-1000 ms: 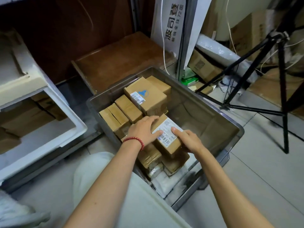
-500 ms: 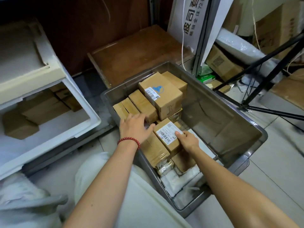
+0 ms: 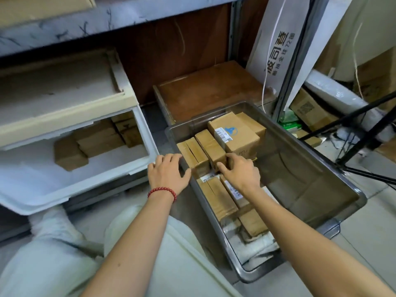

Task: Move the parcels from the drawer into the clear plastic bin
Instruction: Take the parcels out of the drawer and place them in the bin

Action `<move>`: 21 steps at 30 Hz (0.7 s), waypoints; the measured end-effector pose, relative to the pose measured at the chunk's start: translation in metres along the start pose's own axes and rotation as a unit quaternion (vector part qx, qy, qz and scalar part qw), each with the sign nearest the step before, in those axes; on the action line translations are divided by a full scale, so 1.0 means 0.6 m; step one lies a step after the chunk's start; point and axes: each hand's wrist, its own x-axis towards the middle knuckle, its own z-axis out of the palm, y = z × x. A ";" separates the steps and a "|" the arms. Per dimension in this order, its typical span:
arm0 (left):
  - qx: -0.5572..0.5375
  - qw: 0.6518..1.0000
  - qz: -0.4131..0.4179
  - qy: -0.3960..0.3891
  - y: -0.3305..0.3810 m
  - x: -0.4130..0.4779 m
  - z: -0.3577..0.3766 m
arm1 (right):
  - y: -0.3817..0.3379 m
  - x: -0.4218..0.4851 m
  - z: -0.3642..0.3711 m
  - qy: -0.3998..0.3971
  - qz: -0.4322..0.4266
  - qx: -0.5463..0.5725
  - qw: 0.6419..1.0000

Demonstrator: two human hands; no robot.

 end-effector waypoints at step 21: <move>0.047 0.971 -0.235 0.006 -0.364 -0.111 -0.082 | -0.437 -0.088 0.141 -0.094 -0.271 0.039 0.957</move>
